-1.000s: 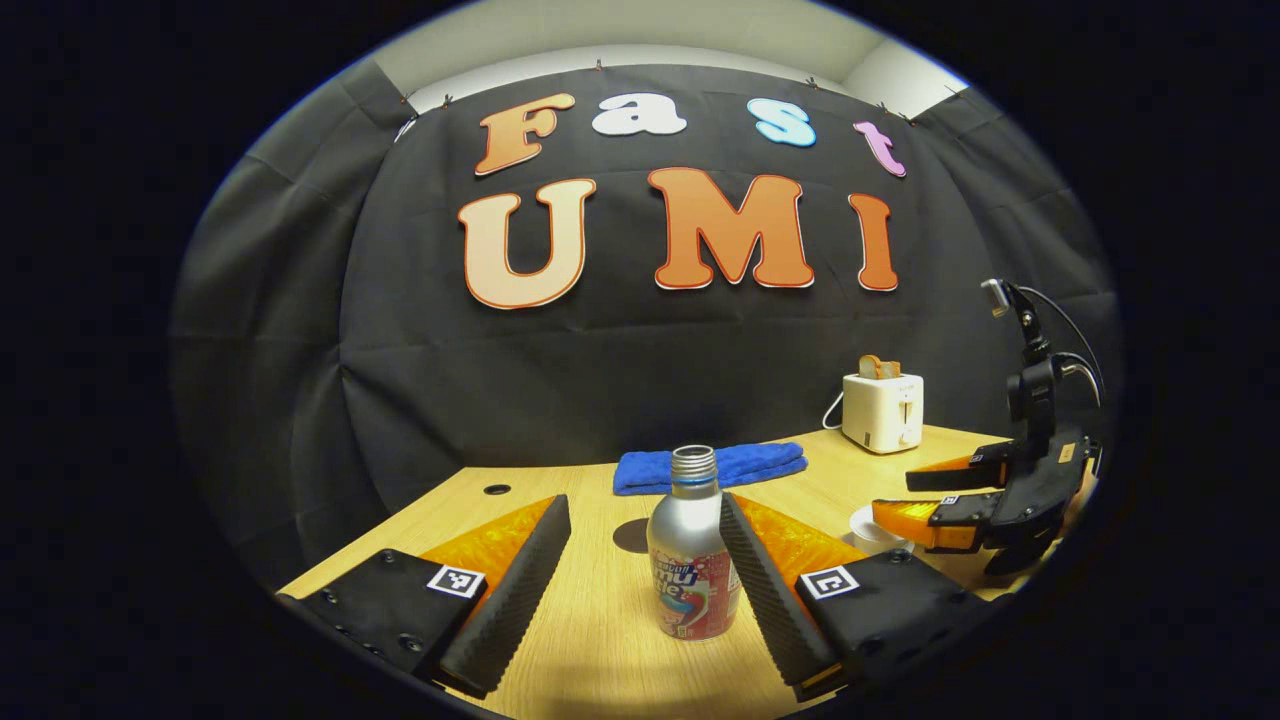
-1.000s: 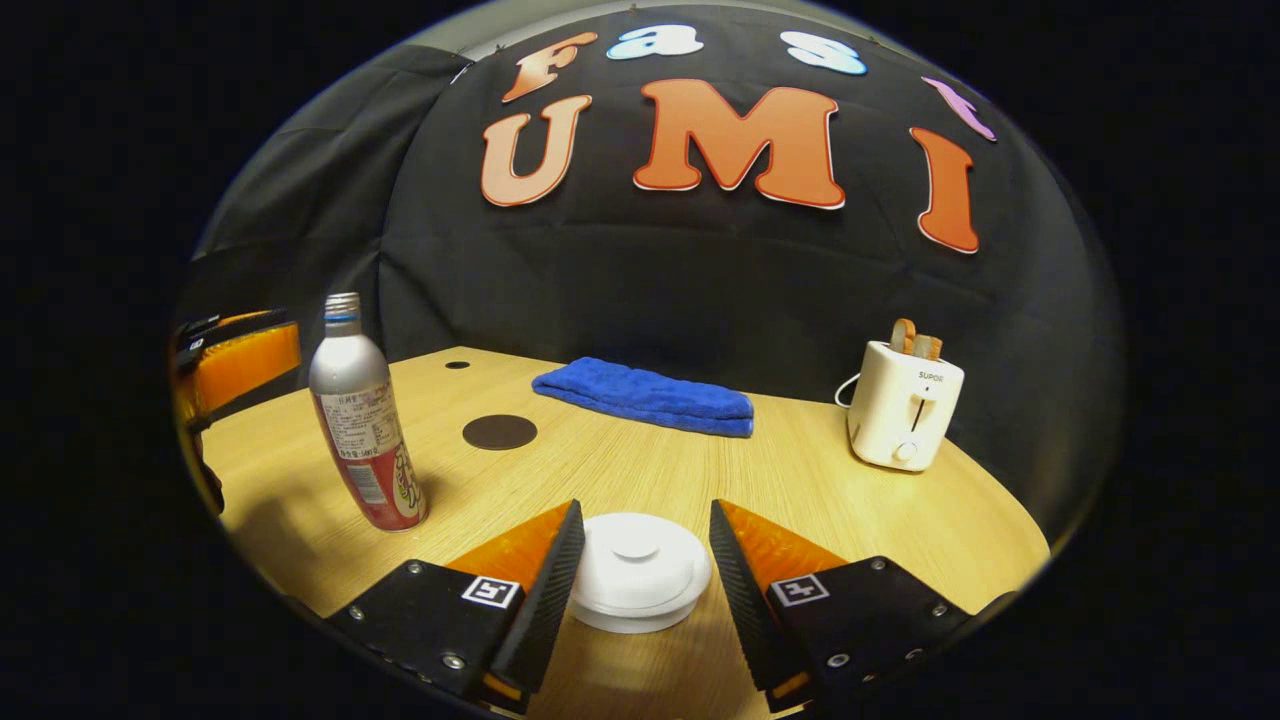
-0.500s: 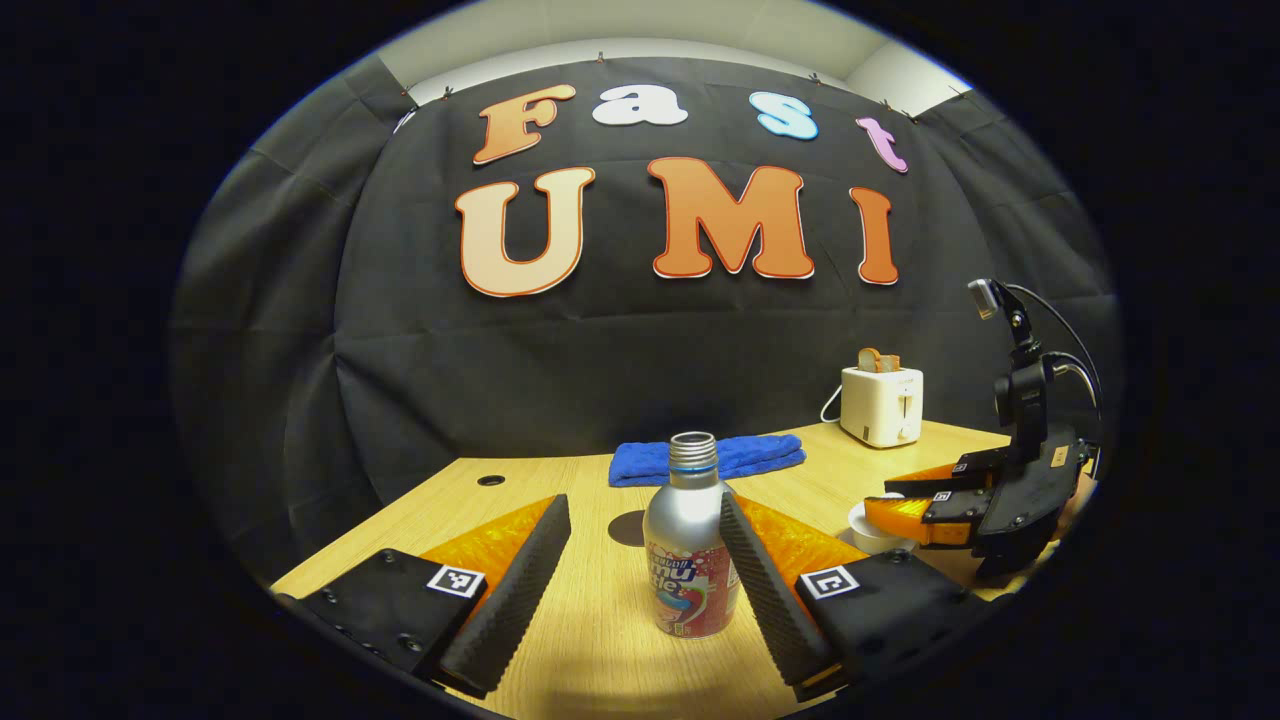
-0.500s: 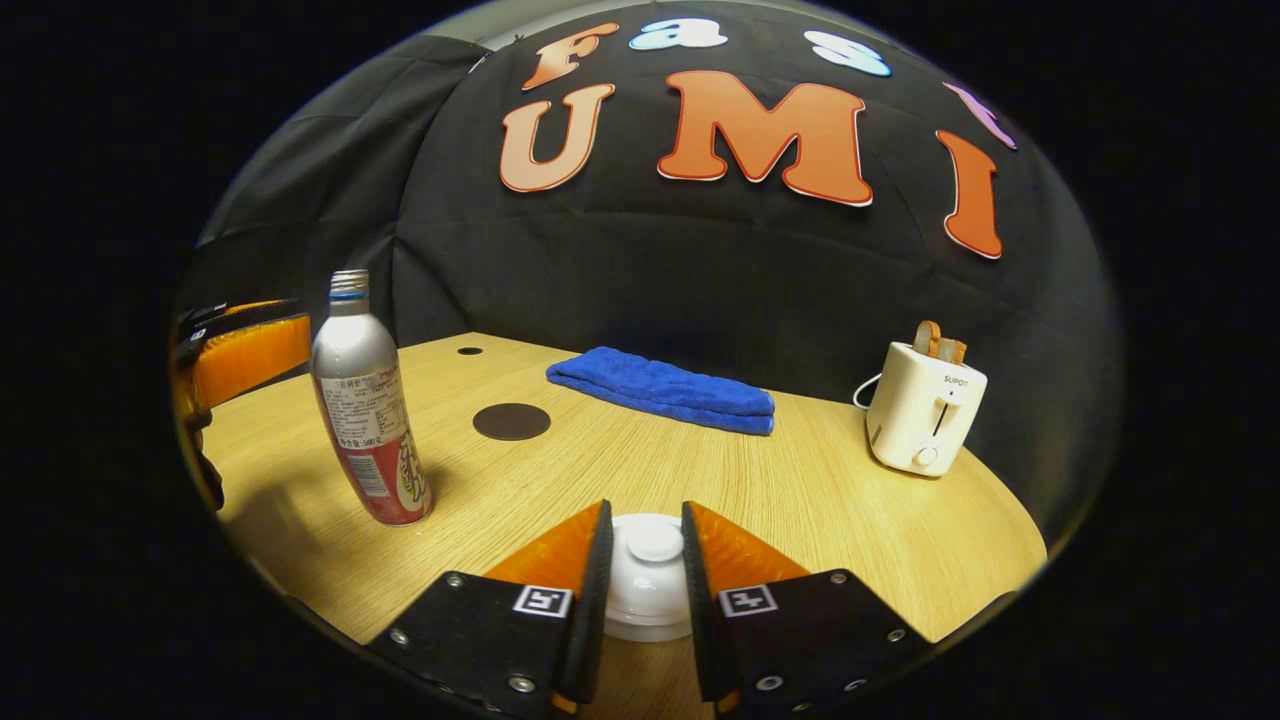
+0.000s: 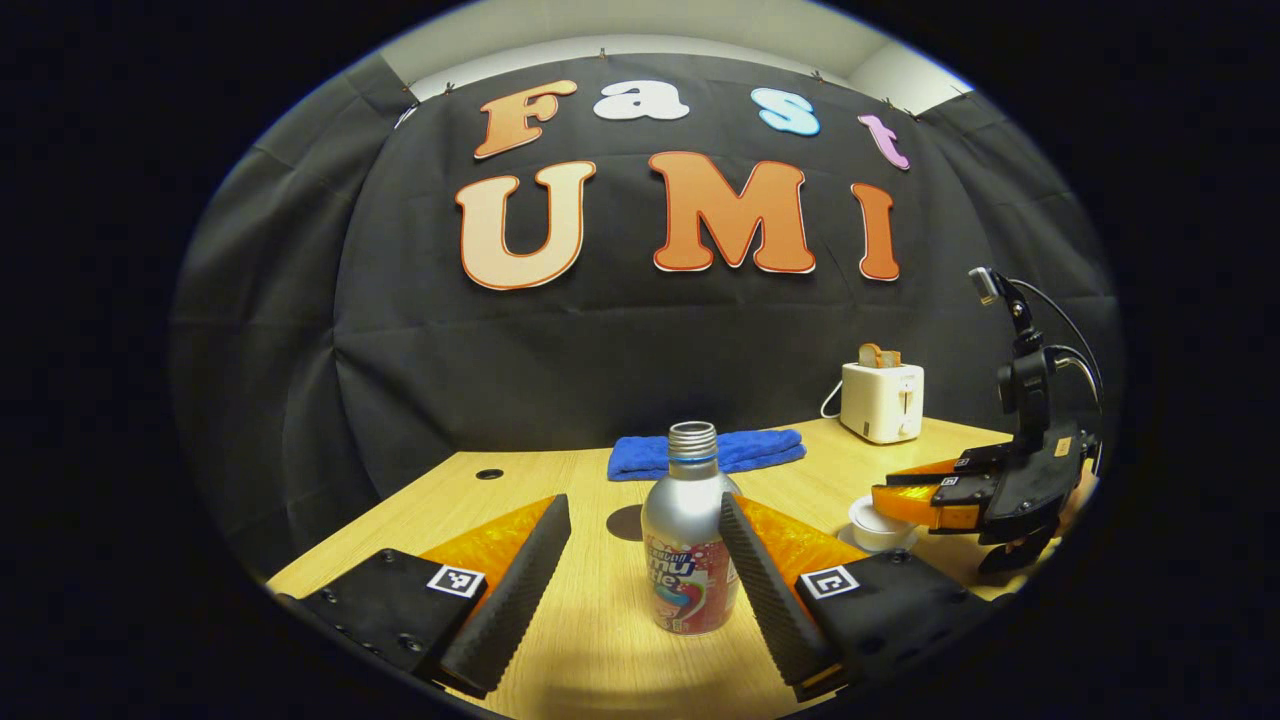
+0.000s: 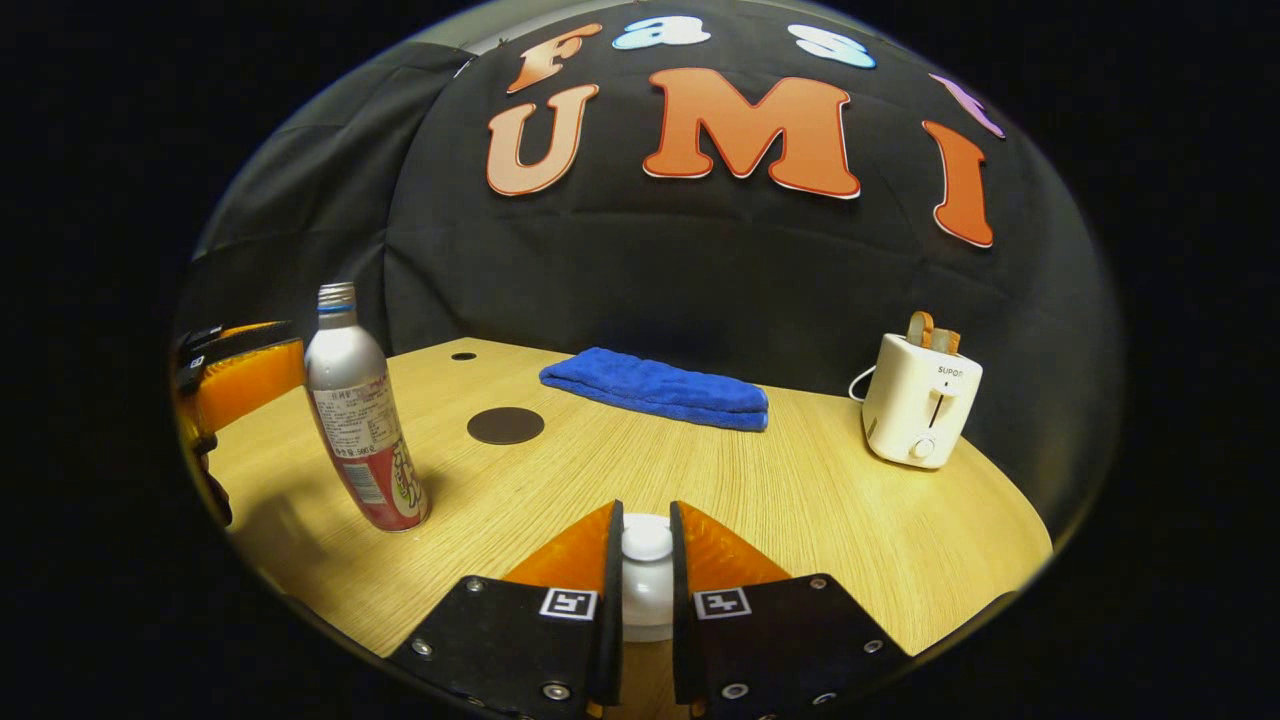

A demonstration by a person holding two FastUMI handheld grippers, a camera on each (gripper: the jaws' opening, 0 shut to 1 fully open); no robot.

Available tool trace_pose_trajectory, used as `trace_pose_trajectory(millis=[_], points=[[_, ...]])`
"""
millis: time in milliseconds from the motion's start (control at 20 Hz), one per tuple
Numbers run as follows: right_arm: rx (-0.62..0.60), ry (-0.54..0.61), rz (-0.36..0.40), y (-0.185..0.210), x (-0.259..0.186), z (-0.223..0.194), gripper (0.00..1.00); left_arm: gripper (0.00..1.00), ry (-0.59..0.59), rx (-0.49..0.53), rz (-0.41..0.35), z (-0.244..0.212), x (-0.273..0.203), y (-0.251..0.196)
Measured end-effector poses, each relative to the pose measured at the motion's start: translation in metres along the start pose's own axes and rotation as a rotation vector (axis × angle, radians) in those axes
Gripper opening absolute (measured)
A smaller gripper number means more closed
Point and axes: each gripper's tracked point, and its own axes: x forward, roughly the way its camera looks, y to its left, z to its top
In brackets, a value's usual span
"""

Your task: Open the teacup lid with one hand, grasp the water bottle and pour water into the teacup with the other hand; after pouring, place the water bottle on the coaster and then close the teacup lid.

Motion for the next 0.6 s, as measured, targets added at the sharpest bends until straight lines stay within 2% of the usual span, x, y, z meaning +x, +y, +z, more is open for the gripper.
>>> trace_pose_trajectory(millis=[250,600], points=[[0.020,-0.036,-0.003,-0.004,-0.009,0.011,0.21,0.99,0.006,-0.022,-0.031,-0.002,0.004,-0.012],[0.031,-0.070,-0.054,-0.029,-0.023,0.019,0.20,0.99,0.084,-0.016,-0.035,-0.037,0.018,-0.023]])
